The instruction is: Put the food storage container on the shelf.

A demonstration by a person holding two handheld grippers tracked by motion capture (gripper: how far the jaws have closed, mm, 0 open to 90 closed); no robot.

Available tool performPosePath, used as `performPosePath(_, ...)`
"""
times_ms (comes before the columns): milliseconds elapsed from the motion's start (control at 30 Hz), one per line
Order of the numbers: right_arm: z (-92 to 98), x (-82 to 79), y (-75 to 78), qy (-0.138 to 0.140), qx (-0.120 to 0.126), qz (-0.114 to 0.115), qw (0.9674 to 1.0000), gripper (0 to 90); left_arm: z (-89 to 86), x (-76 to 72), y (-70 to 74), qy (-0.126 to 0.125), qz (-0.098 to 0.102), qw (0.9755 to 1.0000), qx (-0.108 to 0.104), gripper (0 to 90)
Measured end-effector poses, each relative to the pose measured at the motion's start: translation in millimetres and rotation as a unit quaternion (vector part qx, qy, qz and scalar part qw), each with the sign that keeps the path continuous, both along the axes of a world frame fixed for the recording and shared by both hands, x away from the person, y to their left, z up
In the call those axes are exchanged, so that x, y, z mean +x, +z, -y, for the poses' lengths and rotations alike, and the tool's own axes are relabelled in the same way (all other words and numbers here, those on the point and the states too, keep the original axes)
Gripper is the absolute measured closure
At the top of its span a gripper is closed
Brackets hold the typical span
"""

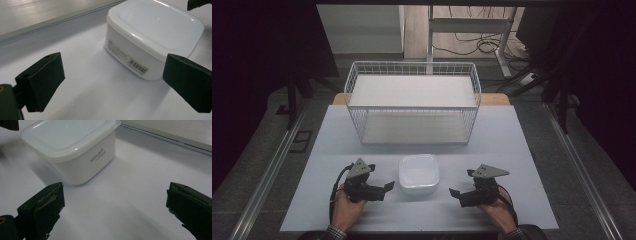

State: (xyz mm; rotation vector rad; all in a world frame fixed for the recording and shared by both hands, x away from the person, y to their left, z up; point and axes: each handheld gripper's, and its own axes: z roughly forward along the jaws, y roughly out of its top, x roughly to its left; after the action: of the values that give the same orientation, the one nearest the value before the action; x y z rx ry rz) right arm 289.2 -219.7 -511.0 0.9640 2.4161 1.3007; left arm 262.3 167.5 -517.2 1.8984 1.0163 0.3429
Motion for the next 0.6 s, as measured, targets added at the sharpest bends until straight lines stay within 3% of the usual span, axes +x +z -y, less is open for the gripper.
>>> performPosePath(267,-16.5,10.3,11.4,0.007,0.021,-0.026,0.9994,1.6,6.1,4.8,13.1,-0.020,-0.009,0.9993,-0.030,3.1)
performPosePath(467,-32.2,20.3,21.5,0.016,0.019,-0.031,0.9992,0.0,19.1,12.6,21.3,-0.045,-0.016,0.9986,-0.025,2.8)
performPosePath(600,-50.7,34.4,27.5,0.026,0.011,-0.043,0.9987,0.0,34.0,26.3,24.7,-0.061,-0.023,0.9978,-0.014,2.9)
